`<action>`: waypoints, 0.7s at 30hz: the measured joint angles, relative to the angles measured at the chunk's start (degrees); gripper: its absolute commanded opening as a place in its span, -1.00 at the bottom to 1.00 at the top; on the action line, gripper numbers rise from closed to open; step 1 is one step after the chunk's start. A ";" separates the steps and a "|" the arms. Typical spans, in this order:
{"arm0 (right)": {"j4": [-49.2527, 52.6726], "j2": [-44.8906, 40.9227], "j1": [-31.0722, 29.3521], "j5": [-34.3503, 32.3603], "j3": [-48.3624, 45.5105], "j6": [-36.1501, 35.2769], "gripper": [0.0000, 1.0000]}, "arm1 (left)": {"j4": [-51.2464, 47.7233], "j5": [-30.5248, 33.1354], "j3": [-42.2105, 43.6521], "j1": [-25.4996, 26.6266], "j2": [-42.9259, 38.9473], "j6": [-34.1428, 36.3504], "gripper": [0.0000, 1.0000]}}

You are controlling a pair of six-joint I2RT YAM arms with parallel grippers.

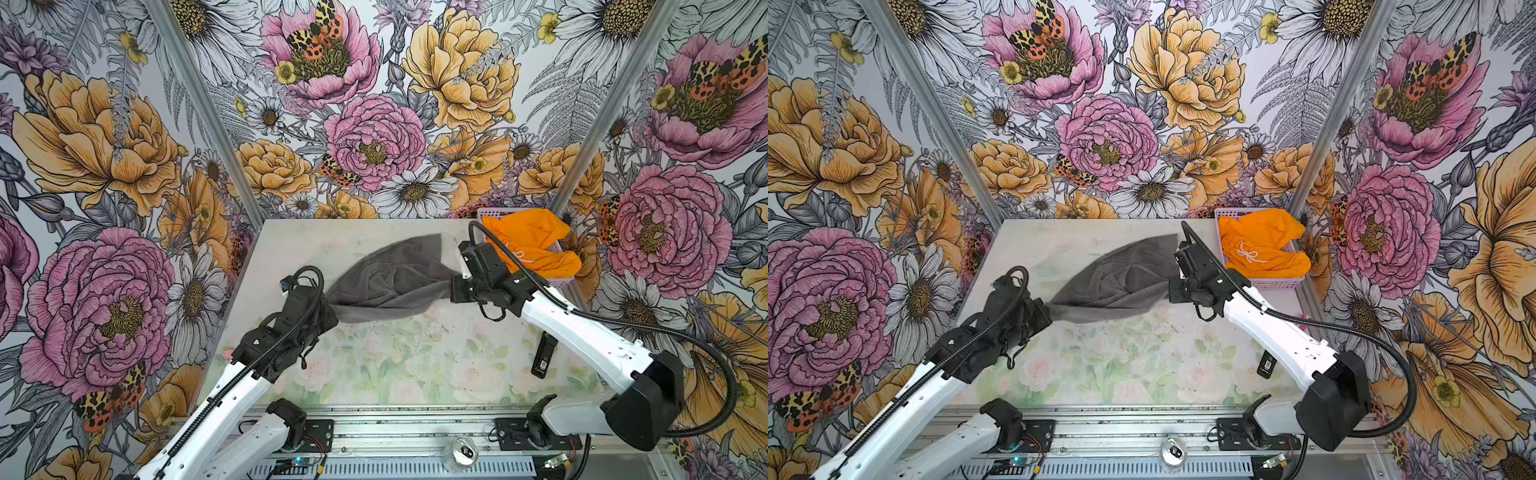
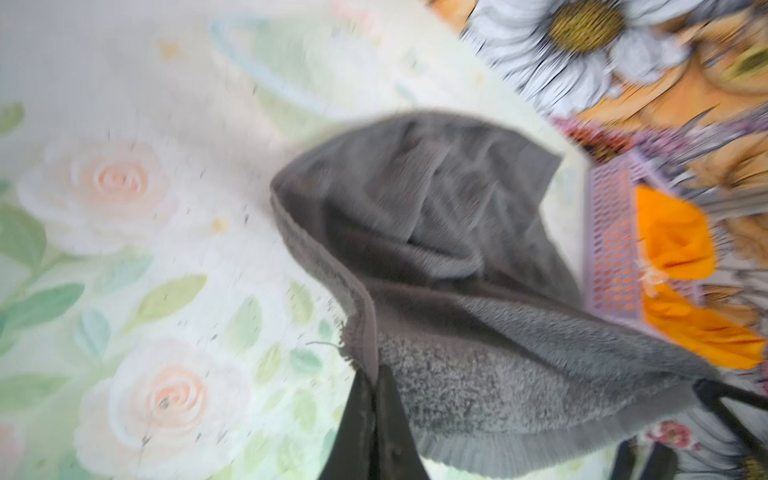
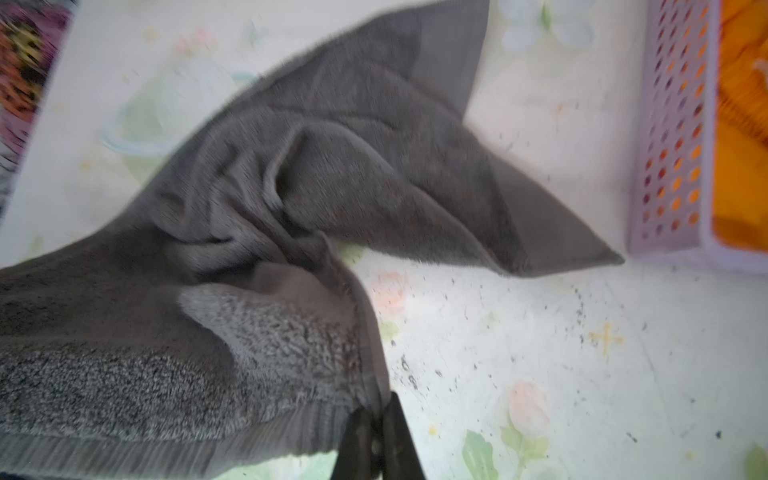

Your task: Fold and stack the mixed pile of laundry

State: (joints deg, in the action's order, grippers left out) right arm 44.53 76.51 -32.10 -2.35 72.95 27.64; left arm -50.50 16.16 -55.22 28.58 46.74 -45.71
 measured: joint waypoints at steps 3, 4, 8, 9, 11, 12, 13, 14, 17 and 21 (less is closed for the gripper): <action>0.50 -1.55 0.72 -1.16 8.98 -2.21 -1.00 | 0.76 2.93 -12.63 -0.26 3.52 6.14 -1.00; 0.63 -1.75 0.92 -1.51 12.00 -3.04 -1.00 | 1.27 3.72 -16.00 -0.26 4.46 8.09 -1.00; 1.25 -1.60 1.70 -2.47 25.11 -6.78 -1.00 | 5.40 6.78 -29.94 -0.28 8.11 16.50 -1.00; 1.36 -1.25 1.81 -2.58 28.65 -7.72 -1.00 | 6.69 7.17 -32.68 -0.28 8.90 18.34 -1.00; 1.40 0.00 1.81 -2.60 35.74 -9.49 -1.00 | 9.07 7.45 -38.23 -0.28 10.82 21.99 -1.00; 1.42 0.87 1.81 -2.60 39.47 -10.43 -1.00 | 10.27 7.41 -41.13 -0.28 12.02 23.71 -1.00; 1.55 1.62 1.81 -2.60 42.34 -11.08 -1.00 | 10.97 7.41 -43.47 -0.28 13.05 25.03 -1.00; 1.29 2.62 1.79 -2.58 45.99 -12.07 -1.00 | 12.17 7.34 -46.27 -0.28 14.43 26.60 -1.00; 1.42 5.57 1.81 -2.64 55.84 -14.80 -1.00 | 15.50 6.95 -52.83 -0.26 17.90 30.91 -1.00; 1.57 9.97 1.79 -2.84 69.07 -18.53 -1.00 | 19.82 5.57 -59.25 -0.26 20.87 35.91 -1.00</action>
State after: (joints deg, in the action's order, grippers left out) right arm 46.11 86.48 -30.30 -5.19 142.02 9.10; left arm -30.68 21.74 -114.48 28.32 67.61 -9.80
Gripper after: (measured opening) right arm 0.057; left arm 0.051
